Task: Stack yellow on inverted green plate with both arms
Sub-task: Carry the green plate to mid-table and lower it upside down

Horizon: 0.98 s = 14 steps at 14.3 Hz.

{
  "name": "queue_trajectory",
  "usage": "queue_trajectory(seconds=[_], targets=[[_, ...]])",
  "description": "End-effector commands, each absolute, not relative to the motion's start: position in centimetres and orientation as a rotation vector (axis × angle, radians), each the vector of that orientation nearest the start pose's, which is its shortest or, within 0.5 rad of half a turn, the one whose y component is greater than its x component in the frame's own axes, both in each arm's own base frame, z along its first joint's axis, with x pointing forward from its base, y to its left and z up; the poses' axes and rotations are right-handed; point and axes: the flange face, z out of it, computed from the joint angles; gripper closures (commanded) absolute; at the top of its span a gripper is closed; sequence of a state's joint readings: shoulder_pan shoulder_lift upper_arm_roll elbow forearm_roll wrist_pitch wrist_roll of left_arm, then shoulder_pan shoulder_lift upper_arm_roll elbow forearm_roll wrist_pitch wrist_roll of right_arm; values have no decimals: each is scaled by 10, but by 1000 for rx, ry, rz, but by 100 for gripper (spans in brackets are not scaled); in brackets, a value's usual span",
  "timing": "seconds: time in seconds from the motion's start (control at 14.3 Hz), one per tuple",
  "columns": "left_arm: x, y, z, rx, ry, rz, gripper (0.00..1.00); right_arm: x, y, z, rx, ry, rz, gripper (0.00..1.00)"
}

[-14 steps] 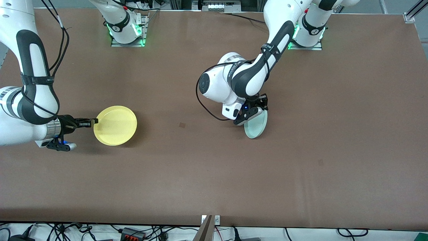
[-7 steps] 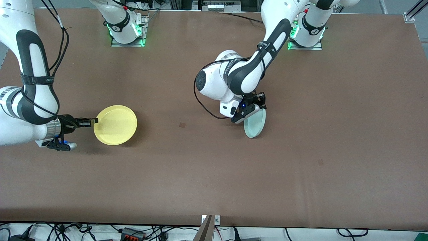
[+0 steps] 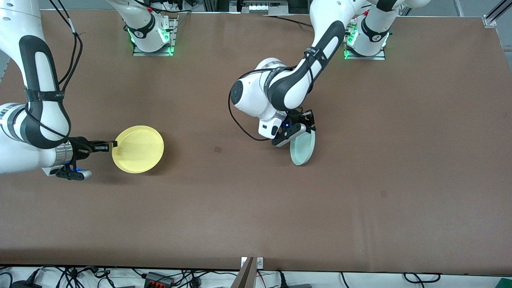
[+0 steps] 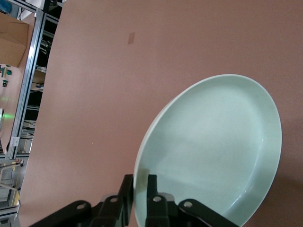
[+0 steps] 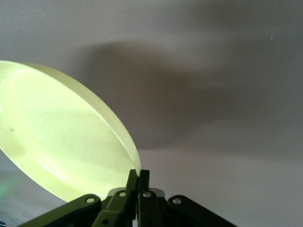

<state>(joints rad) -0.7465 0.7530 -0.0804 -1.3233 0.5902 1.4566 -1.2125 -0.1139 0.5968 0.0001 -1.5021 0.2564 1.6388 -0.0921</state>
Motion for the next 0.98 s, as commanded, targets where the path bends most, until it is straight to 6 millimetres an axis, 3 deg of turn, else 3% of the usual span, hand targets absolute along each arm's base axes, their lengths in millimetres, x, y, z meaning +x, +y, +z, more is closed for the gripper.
queue_trajectory(seconds=[0.0,0.28,0.42,0.91], targets=[[509,-456,255,-2339,-309,-213,99,651,-50,302,-2756,122,607,100],[505,-470,262,-2363,-301,-238,99,651,-50,302,-2756,122,608,100],[500,-477,254,-2363,-274,-246,99,651,-51,302,-2756,126,607,100],[491,-465,254,-2184,-204,-255,99,651,-51,302,-2755,126,609,100]])
